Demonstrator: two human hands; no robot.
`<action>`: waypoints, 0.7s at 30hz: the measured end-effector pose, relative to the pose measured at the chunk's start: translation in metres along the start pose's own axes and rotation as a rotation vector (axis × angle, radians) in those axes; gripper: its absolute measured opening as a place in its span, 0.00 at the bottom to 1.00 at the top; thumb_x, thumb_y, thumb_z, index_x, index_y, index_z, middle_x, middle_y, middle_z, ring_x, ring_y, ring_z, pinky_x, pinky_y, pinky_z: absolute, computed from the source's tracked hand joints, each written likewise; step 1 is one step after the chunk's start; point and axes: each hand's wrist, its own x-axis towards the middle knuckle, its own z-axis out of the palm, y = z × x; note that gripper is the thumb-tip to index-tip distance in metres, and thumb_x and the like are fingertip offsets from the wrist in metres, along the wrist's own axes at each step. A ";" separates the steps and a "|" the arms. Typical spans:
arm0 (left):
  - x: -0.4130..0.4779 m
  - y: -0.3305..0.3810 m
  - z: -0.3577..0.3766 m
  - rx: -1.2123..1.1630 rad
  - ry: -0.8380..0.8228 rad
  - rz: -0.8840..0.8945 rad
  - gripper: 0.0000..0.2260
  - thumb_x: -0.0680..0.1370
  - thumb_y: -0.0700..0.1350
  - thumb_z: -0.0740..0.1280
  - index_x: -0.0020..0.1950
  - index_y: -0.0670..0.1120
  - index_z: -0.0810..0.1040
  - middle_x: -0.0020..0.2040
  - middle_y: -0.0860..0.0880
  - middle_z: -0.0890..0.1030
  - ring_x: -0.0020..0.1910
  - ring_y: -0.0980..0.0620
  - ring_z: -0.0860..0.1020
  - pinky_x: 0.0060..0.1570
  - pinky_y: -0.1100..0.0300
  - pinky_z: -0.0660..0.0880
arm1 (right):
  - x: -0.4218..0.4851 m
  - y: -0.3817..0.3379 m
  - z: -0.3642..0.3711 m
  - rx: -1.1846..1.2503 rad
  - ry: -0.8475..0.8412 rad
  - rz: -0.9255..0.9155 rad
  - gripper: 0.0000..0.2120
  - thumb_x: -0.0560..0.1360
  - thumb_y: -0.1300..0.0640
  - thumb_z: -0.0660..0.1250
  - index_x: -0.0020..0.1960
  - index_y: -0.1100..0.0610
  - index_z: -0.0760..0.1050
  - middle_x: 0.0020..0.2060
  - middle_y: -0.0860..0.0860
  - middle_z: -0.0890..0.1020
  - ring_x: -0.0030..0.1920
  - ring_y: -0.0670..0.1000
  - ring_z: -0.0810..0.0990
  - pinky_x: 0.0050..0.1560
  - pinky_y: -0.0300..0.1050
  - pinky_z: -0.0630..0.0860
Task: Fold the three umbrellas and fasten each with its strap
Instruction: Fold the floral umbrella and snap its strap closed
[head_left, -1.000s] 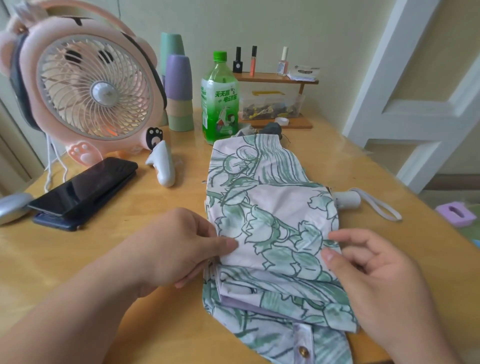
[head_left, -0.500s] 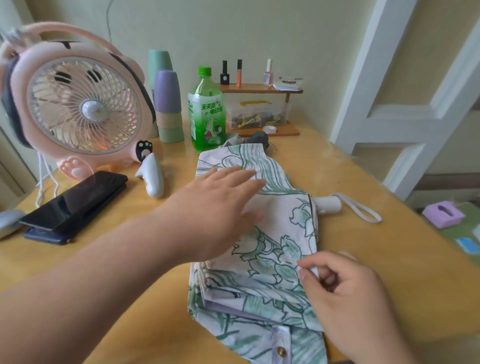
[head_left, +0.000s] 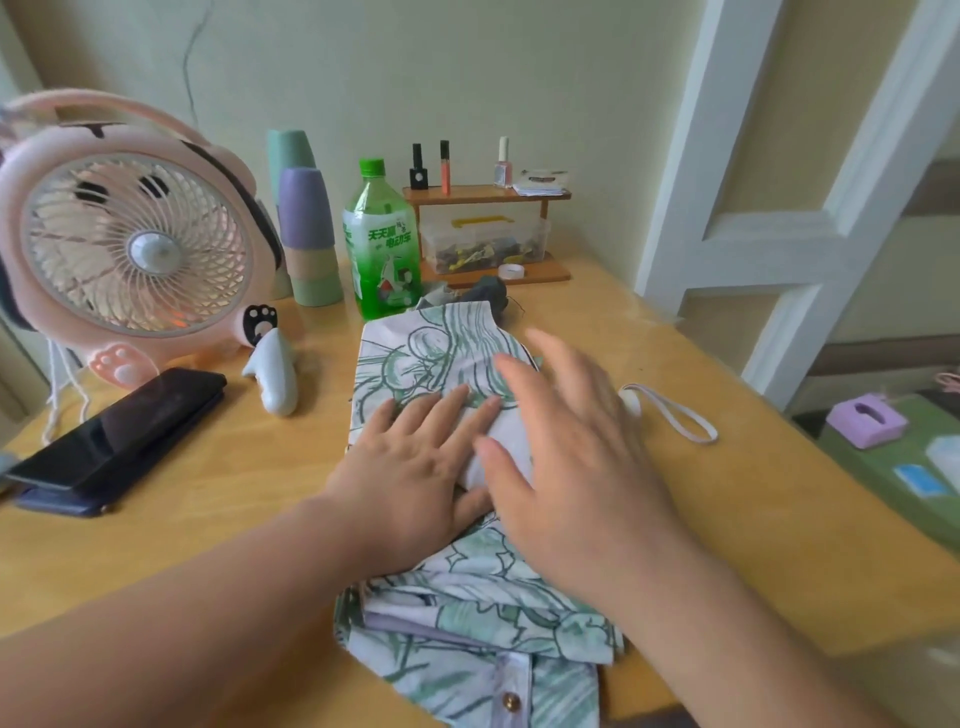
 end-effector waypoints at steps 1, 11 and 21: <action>-0.001 -0.001 0.001 -0.012 0.000 0.011 0.44 0.71 0.70 0.21 0.83 0.54 0.42 0.84 0.47 0.50 0.81 0.45 0.53 0.77 0.44 0.53 | 0.014 -0.002 0.008 0.015 -0.099 0.001 0.28 0.84 0.42 0.53 0.82 0.46 0.53 0.82 0.48 0.48 0.82 0.49 0.43 0.80 0.49 0.44; -0.018 -0.001 0.016 -0.137 0.062 -0.049 0.39 0.73 0.70 0.33 0.79 0.52 0.28 0.81 0.54 0.32 0.80 0.52 0.32 0.77 0.53 0.30 | 0.012 0.028 0.058 -0.262 -0.376 -0.114 0.43 0.73 0.30 0.25 0.82 0.53 0.31 0.81 0.49 0.31 0.78 0.46 0.25 0.79 0.53 0.31; -0.035 -0.002 0.011 -0.163 -0.033 -0.167 0.50 0.68 0.83 0.36 0.79 0.54 0.26 0.81 0.52 0.30 0.79 0.47 0.29 0.79 0.45 0.35 | 0.011 0.042 0.022 -0.378 -0.454 -0.015 0.45 0.77 0.25 0.34 0.83 0.54 0.35 0.81 0.51 0.33 0.81 0.49 0.31 0.79 0.49 0.31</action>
